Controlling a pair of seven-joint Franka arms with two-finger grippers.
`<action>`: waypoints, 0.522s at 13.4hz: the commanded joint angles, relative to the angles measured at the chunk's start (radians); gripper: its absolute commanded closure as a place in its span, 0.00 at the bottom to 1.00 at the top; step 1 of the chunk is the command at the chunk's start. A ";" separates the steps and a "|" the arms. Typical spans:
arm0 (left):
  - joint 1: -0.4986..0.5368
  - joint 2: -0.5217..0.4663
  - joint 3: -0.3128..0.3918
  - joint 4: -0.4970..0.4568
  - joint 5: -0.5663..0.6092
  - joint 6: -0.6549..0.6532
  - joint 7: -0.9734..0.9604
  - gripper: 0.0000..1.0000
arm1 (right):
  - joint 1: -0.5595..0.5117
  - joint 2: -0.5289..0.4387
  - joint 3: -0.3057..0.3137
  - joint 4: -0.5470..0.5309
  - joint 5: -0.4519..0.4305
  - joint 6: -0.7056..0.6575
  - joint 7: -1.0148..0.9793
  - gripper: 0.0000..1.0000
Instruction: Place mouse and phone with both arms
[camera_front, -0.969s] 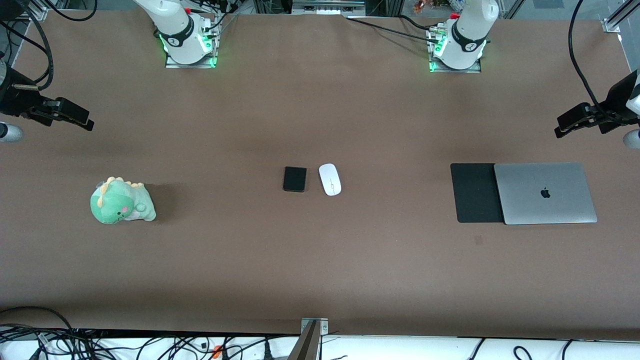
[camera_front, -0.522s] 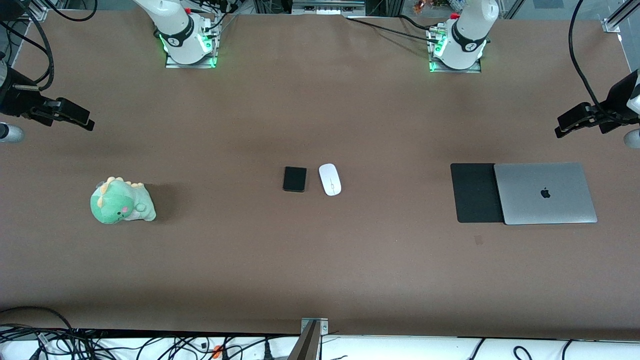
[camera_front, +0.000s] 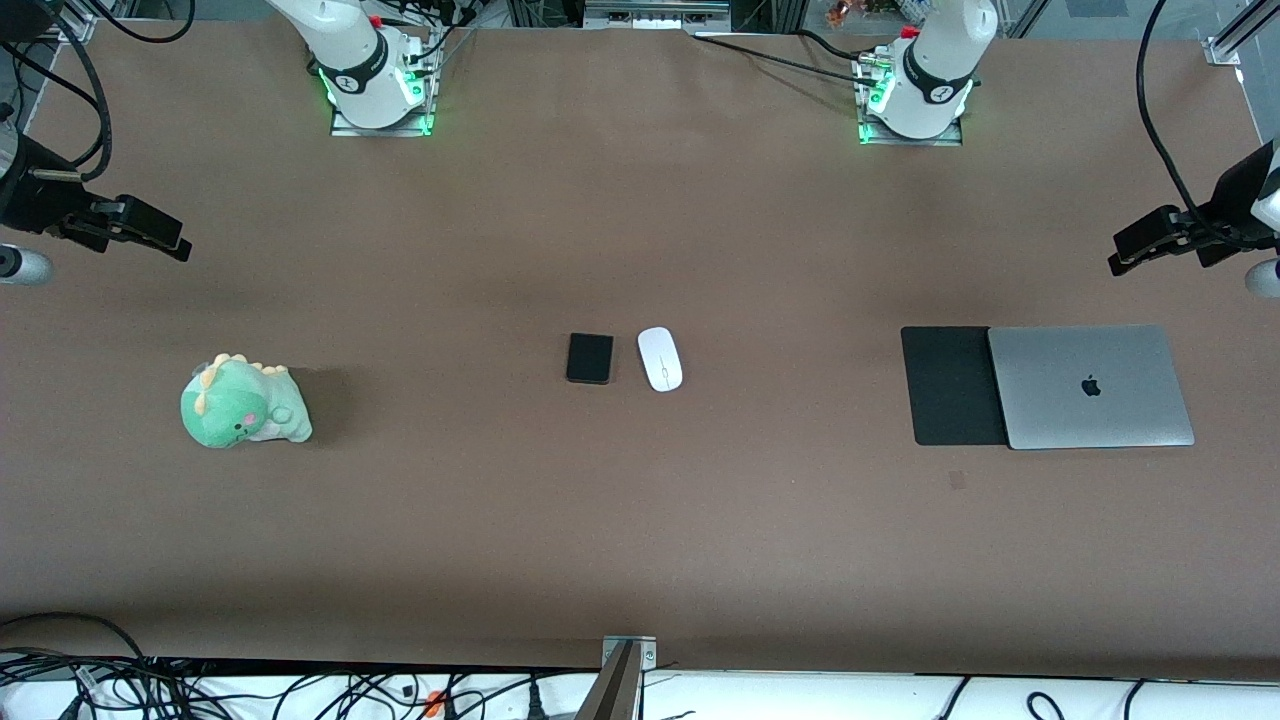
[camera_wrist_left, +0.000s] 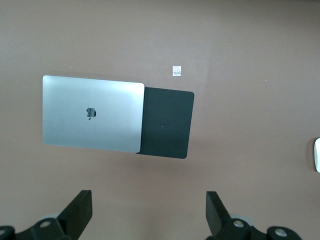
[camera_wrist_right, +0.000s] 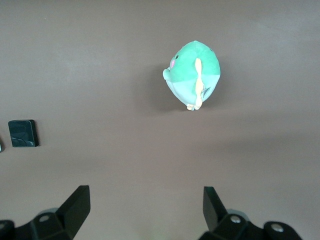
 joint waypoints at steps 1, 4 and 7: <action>0.004 0.011 -0.003 0.020 -0.014 -0.020 -0.009 0.00 | 0.001 -0.003 0.005 0.007 -0.003 -0.015 -0.003 0.00; 0.004 0.011 -0.004 0.017 -0.014 -0.018 -0.009 0.00 | 0.001 -0.003 0.003 0.007 -0.003 -0.015 -0.004 0.00; 0.004 0.011 -0.003 0.011 -0.014 -0.015 -0.009 0.00 | 0.001 -0.003 0.005 0.007 -0.003 -0.015 -0.003 0.00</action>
